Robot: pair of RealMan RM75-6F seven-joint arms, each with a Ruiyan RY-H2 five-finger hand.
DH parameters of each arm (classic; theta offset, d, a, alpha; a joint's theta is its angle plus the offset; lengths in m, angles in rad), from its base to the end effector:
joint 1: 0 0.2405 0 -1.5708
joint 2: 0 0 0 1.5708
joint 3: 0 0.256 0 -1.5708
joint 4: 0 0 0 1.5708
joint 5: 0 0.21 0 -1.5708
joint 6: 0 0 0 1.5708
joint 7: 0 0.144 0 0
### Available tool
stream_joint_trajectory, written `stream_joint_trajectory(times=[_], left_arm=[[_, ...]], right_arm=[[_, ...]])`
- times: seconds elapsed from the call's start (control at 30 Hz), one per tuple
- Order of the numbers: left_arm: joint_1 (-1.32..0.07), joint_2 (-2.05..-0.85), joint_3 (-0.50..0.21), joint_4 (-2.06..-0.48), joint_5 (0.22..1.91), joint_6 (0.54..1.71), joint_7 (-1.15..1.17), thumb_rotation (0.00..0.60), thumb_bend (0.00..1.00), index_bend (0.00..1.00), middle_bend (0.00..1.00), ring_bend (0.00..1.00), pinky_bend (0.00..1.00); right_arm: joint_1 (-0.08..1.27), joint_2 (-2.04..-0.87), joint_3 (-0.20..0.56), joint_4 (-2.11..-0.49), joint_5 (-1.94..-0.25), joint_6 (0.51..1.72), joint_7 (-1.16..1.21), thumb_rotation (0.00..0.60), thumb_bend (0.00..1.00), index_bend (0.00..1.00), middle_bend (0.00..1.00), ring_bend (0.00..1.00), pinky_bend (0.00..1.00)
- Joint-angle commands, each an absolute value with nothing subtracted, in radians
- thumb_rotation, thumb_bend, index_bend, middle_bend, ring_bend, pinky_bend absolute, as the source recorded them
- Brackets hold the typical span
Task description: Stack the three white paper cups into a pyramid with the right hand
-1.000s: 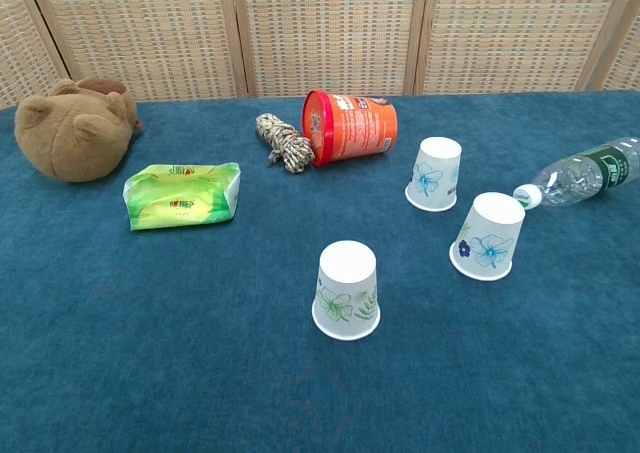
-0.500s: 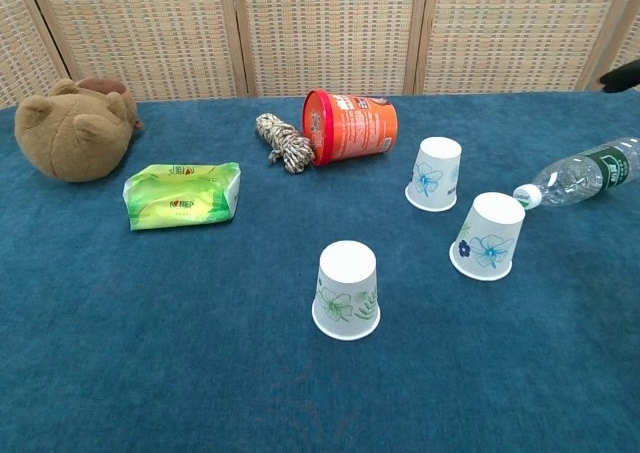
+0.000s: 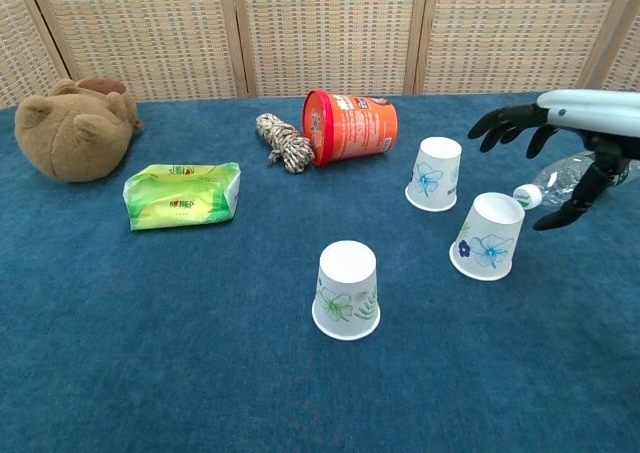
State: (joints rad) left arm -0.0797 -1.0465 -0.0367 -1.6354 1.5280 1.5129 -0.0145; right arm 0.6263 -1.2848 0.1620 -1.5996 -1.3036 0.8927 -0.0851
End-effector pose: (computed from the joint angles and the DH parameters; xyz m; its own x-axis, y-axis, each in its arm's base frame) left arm -0.3082 0.1766 0.1804 0.4287 -0.0135 0.9034 0.9028 -0.0313 -0.4289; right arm -0.1882 -0.3278 0.0503 0.4042 -0.3153 0.8586 -0.8844 -0.3744 0.2788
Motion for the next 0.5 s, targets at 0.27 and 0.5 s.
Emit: stream_joint_trajectory(times=[0.27, 0.5], left_arm=[[-0.087, -1.036, -0.04, -1.635, 1.511, 1.492, -0.037, 0.6, 0.18, 0.0, 0.0, 0.0, 0.0], [-0.093, -1.039, -0.043, -1.632, 1.496, 1.474, -0.032, 0.6, 0.18, 0.0, 0.0, 0.0, 0.0]], right_arm=[[0.705, -1.404, 0.166, -1.506, -1.196, 0.827, -0.221, 0.6, 0.31, 0.3, 0.35, 0.27, 0.37], [0.715, -1.434, 0.154, -1.462, -1.168, 0.816, -0.227, 0.6, 0.39, 0.45, 0.49, 0.41, 0.51]])
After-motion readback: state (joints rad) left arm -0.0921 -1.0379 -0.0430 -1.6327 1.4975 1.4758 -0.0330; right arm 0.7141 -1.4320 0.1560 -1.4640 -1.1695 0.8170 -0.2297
